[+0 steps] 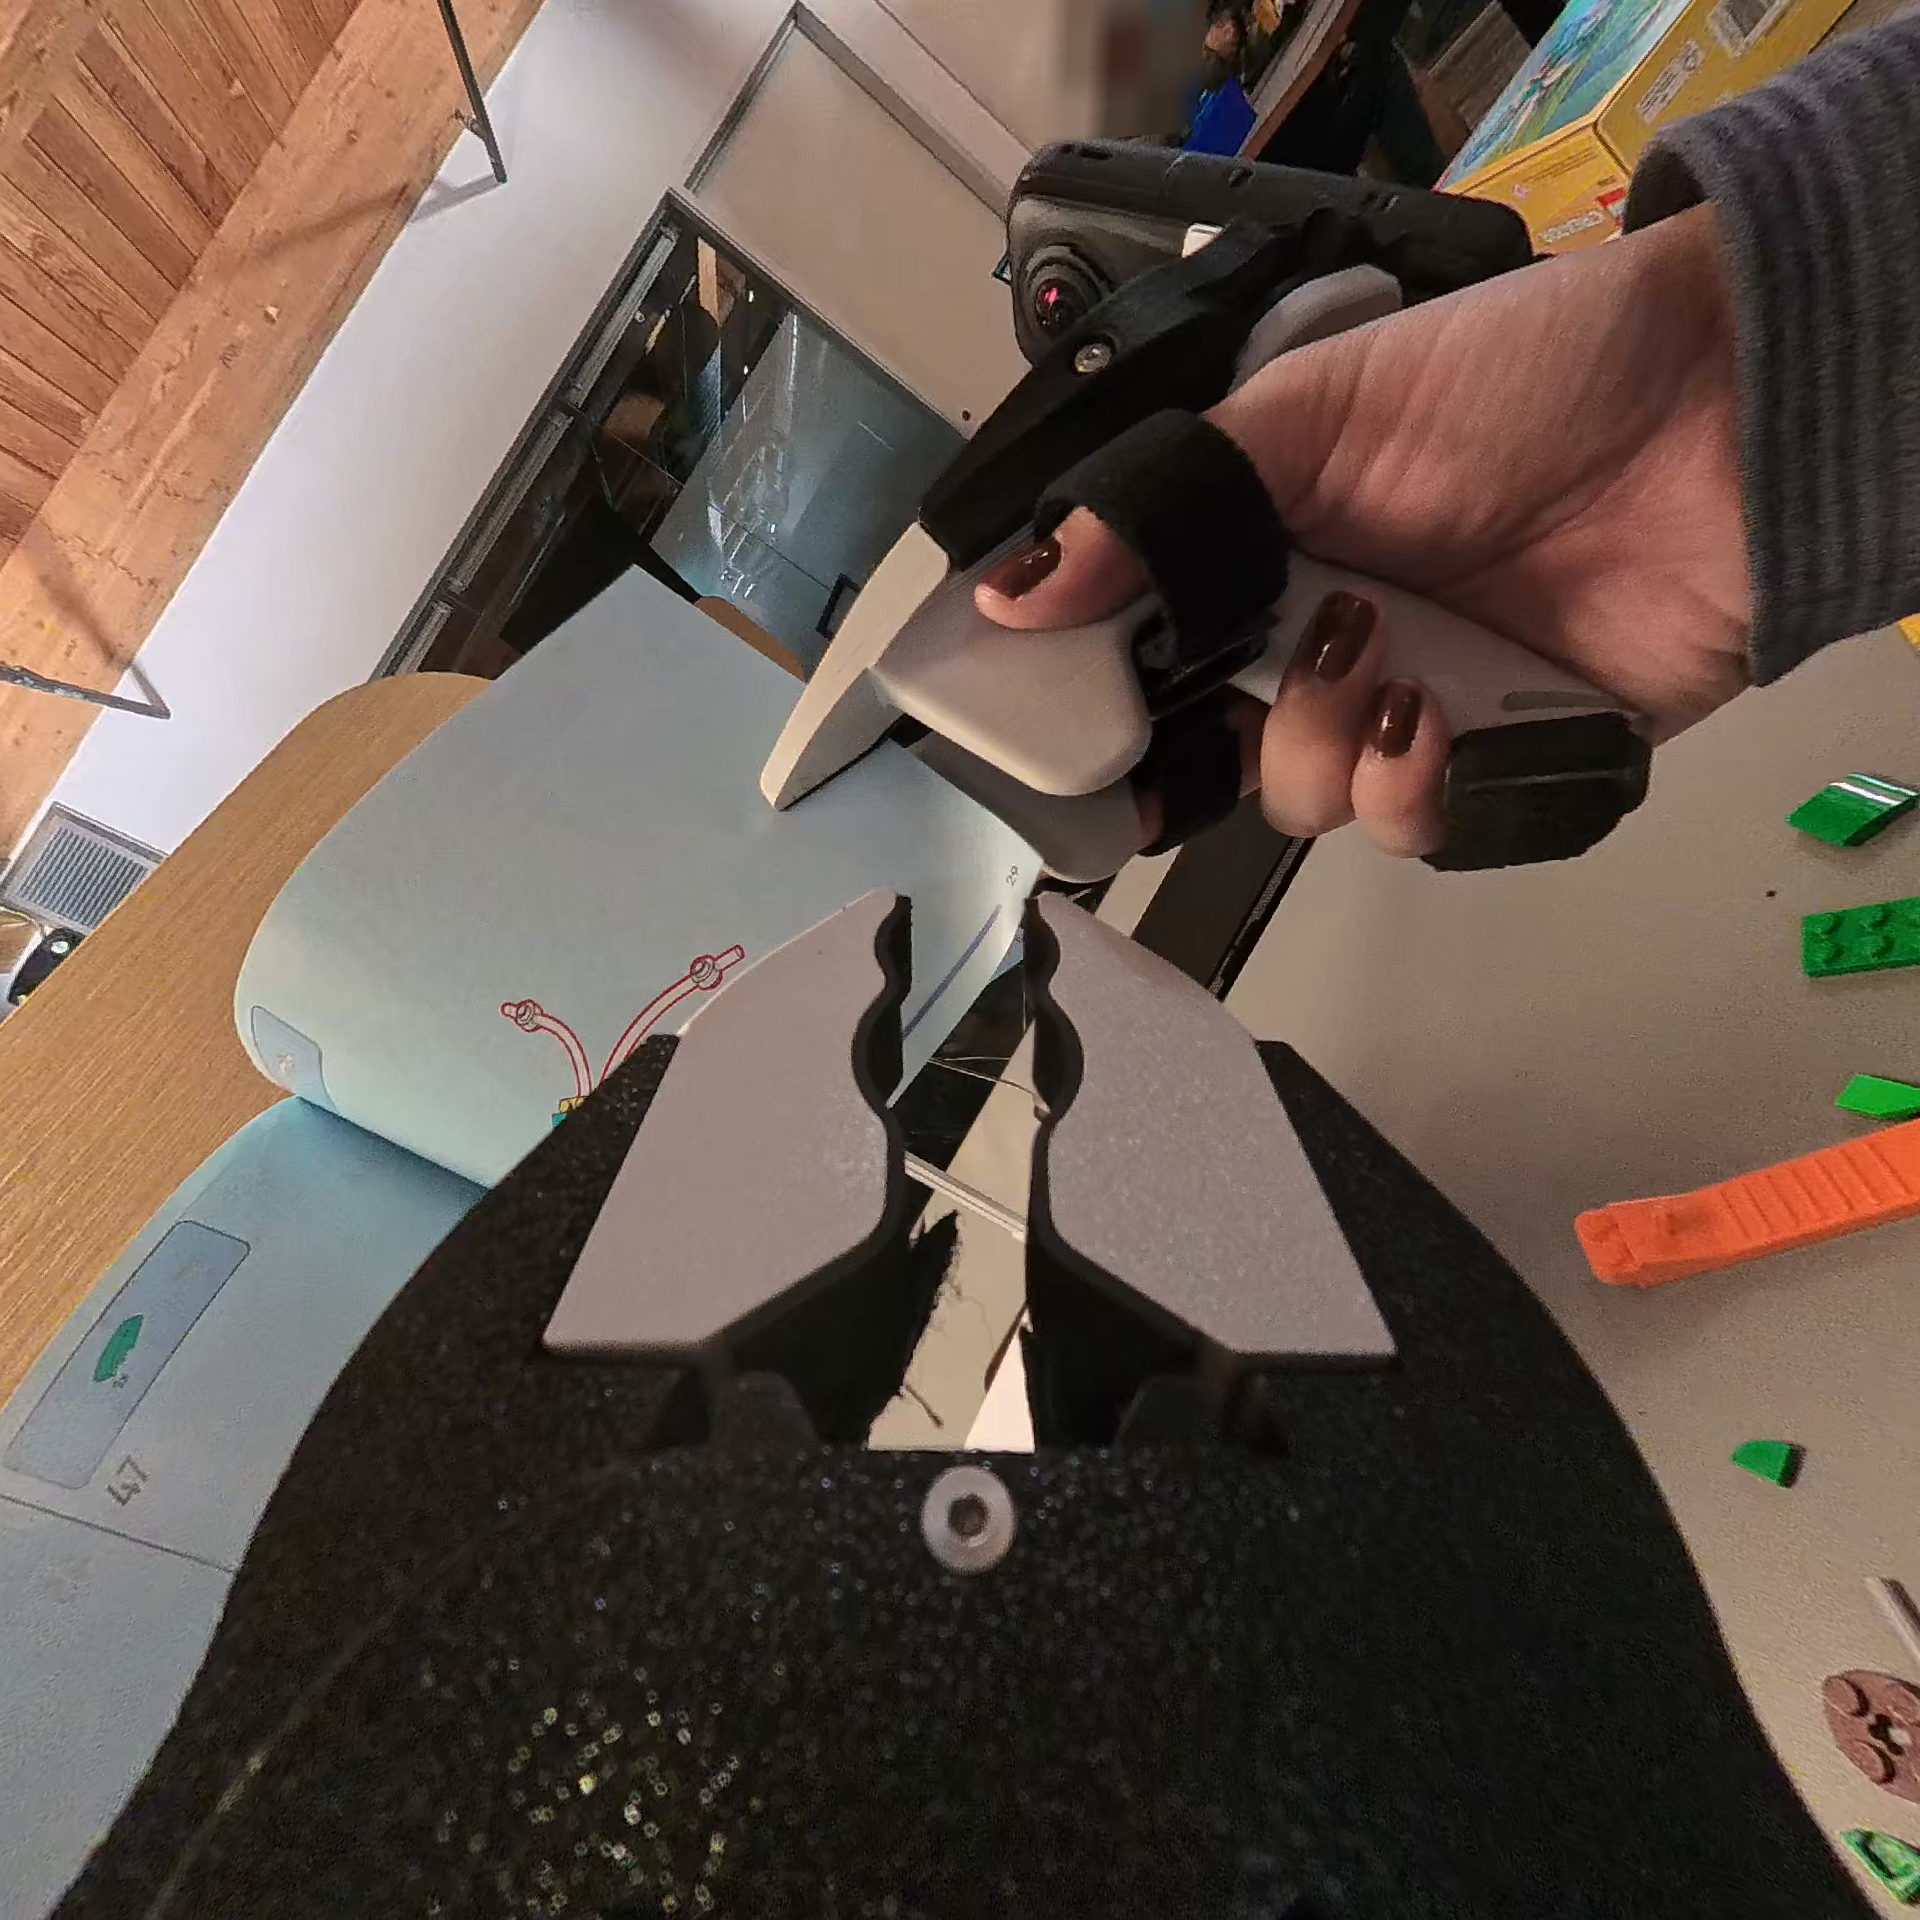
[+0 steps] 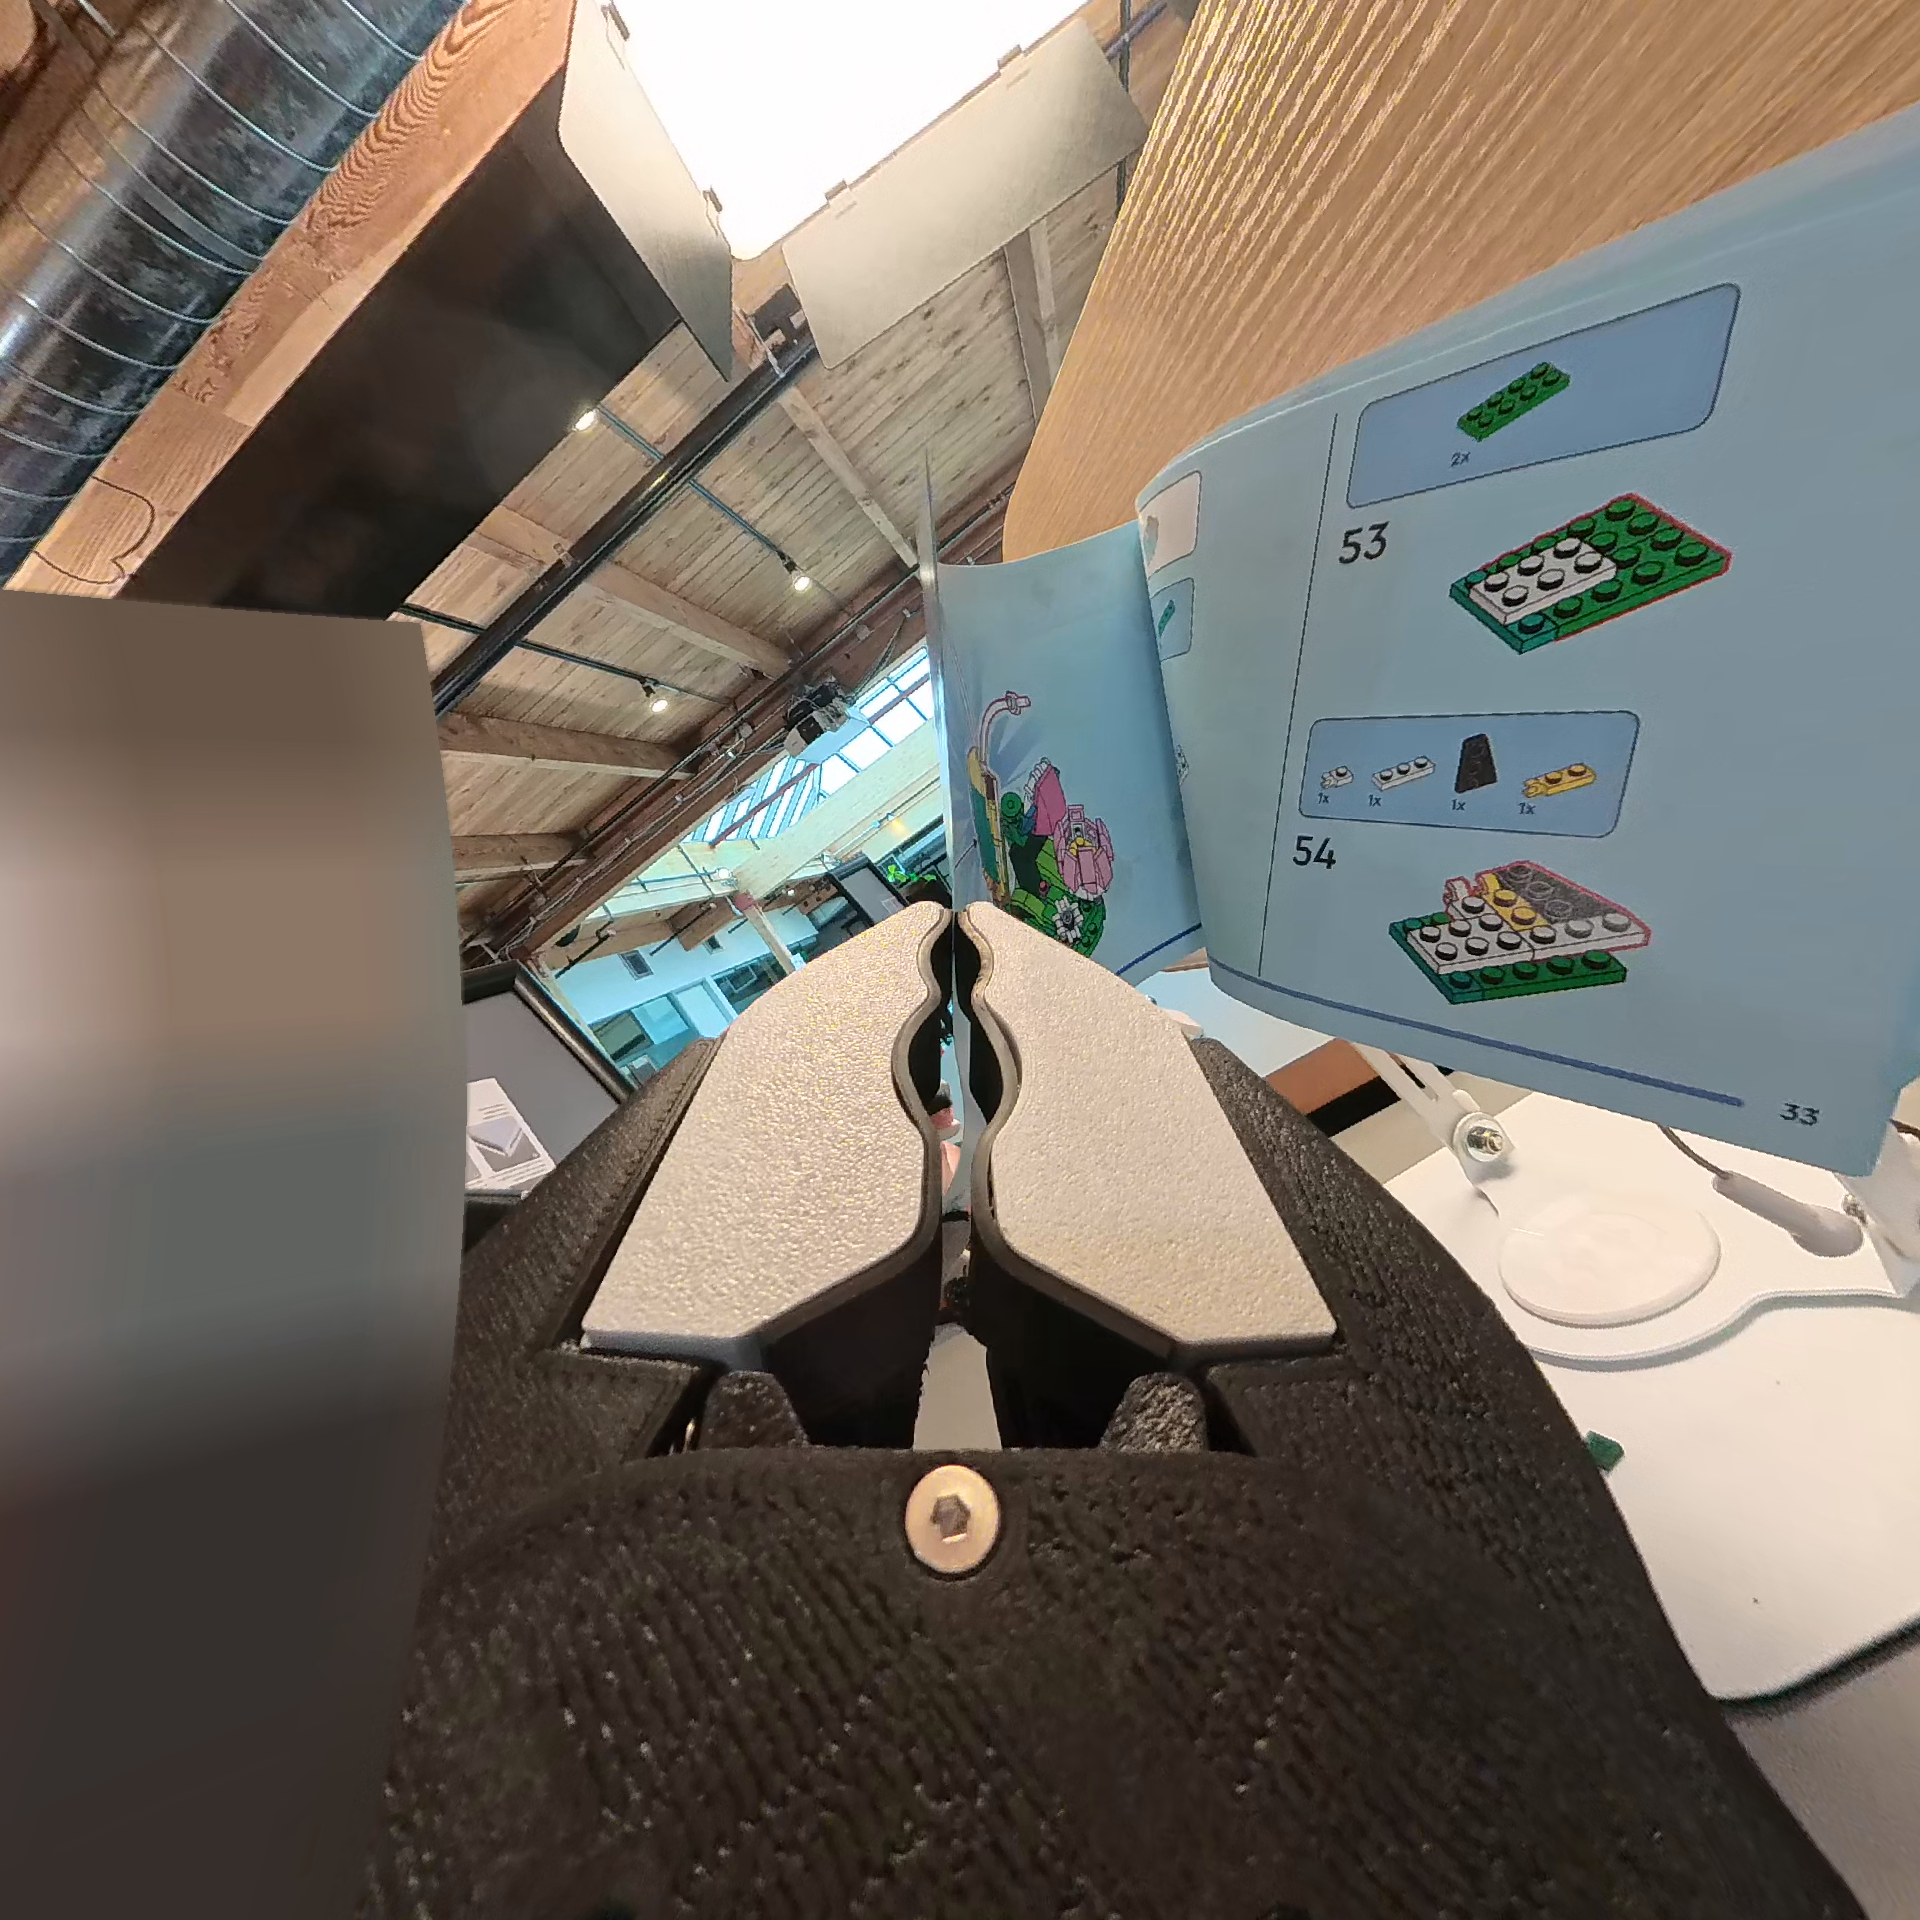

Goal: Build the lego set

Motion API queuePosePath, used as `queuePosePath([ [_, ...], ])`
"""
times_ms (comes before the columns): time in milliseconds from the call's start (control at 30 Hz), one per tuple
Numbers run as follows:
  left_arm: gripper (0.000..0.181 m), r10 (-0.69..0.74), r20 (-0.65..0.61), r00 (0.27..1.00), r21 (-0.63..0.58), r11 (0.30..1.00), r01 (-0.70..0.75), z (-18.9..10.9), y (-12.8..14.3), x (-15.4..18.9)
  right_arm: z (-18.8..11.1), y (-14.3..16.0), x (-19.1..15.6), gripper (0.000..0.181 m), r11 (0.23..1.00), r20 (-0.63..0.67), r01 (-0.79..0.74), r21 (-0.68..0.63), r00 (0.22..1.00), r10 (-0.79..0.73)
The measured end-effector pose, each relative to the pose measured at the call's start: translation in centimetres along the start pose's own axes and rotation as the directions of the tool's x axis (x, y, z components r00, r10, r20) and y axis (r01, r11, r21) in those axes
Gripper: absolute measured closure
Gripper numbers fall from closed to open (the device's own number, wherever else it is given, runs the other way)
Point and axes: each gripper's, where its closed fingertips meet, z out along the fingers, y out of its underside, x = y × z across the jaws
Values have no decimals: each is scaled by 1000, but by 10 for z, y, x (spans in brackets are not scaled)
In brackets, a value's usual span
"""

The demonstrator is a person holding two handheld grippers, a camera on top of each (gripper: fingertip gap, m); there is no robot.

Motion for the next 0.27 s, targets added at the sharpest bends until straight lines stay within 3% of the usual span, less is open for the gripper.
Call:
queuePosePath([
  [33,161,-7,-2,1000,1,1000,7,0,0,0,0,0,0,181,1000,1,1,-2,1000,-1],
  [267,161,-100,-58,993,-3,995,100,0,2,2,1,1,0,181,1000,2,8,-10,1000,-8],
])
